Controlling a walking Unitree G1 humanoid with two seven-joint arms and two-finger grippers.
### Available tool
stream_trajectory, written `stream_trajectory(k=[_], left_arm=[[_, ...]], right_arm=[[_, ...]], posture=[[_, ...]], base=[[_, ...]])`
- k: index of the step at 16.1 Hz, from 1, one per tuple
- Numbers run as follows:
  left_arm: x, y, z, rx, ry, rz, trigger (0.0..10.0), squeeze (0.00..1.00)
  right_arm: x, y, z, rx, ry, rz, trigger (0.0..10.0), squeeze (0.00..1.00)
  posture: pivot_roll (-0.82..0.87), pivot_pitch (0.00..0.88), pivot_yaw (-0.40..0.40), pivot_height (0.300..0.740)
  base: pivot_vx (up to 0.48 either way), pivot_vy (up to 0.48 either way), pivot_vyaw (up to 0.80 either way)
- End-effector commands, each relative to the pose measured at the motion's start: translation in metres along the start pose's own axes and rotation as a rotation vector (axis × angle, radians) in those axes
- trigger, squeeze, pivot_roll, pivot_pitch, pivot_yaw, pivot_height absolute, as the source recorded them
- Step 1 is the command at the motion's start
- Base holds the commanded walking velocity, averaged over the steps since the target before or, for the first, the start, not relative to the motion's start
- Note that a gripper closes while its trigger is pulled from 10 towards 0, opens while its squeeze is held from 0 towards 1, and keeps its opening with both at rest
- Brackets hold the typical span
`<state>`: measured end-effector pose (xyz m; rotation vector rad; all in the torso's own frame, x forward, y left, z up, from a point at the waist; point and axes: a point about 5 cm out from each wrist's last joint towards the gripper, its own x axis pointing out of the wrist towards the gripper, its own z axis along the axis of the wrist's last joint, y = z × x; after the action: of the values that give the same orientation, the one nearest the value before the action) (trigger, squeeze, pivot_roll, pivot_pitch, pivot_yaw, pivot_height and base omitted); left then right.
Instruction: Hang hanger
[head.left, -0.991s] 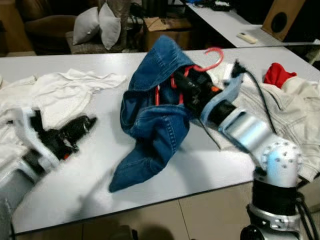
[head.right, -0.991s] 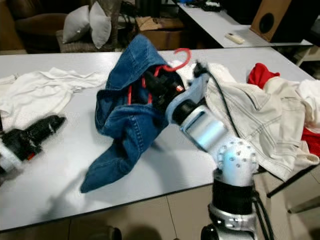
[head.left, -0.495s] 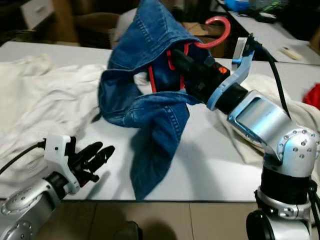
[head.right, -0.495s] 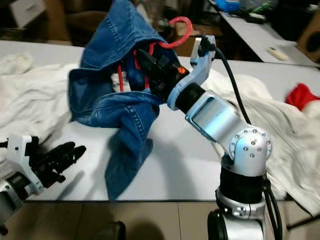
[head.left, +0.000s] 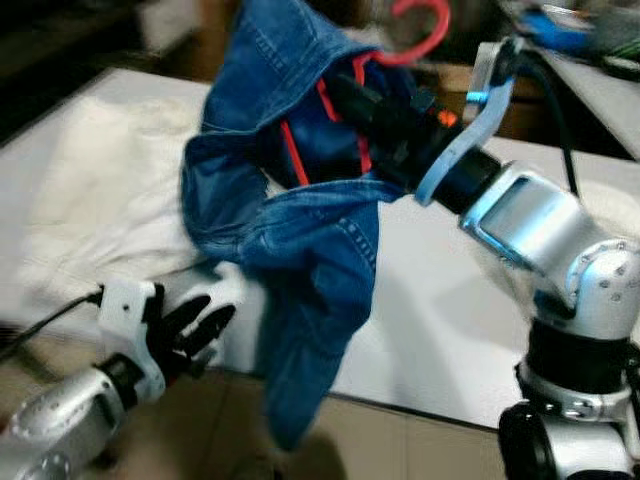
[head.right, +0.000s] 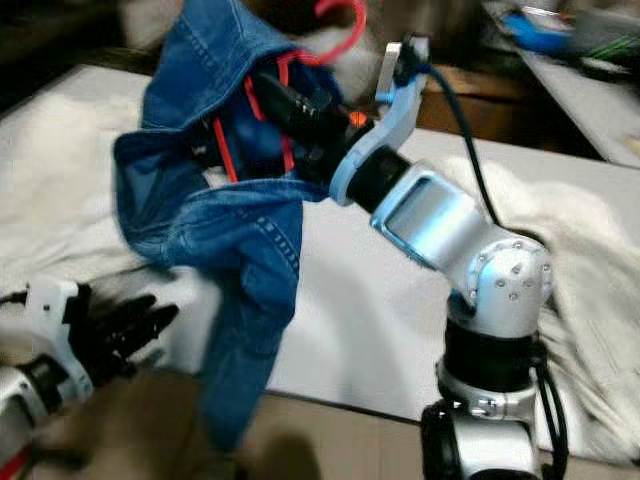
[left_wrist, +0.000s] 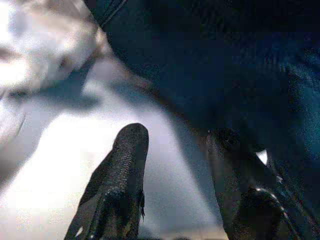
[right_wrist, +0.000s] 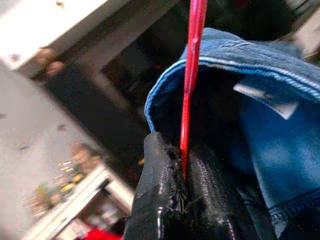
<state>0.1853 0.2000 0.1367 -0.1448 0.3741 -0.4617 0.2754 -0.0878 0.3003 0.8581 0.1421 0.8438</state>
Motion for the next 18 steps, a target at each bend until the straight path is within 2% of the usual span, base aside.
stream_trajectory(k=[1,13,14,15,17,18], left_arm=[[0.000,-0.003,0.003,0.026,-0.011,-0.015,10.0,0.00],[-0.011,-0.007,-0.003,0.031,0.012,-0.028,10.0,0.00],[-0.012,-0.008,-0.004,0.034,0.021,-0.042,10.0,0.00],[-0.013,-0.009,-0.004,0.034,0.030,-0.052,10.0,0.00],[-0.013,-0.008,-0.005,0.027,0.047,-0.067,10.0,0.00],[-0.014,-0.007,-0.006,0.036,0.064,-0.074,10.0,0.00]], right_arm=[[-0.001,0.006,0.004,0.008,-0.006,0.033,10.0,0.00],[0.004,0.004,-0.016,0.065,0.073,0.034,10.0,0.00],[0.002,-0.003,-0.021,0.050,0.093,0.000,10.0,0.00],[-0.001,-0.013,-0.030,-0.030,0.139,-0.056,10.0,0.00],[-0.005,-0.023,-0.042,-0.059,0.173,-0.098,10.0,0.00],[-0.009,-0.037,-0.052,-0.109,0.207,-0.165,10.0,0.00]], posture=[[0.11,0.045,-0.056,0.740],[0.13,0.060,-0.078,0.740],[0.13,0.061,-0.075,0.740],[0.13,0.061,-0.075,0.740],[0.13,0.061,-0.069,0.740],[0.12,0.059,-0.064,0.740]], base=[[0.000,0.000,0.79],[0.000,0.000,0.79],[0.000,0.000,0.79],[0.000,0.000,0.79],[0.000,0.000,0.79],[0.000,0.000,0.79]])
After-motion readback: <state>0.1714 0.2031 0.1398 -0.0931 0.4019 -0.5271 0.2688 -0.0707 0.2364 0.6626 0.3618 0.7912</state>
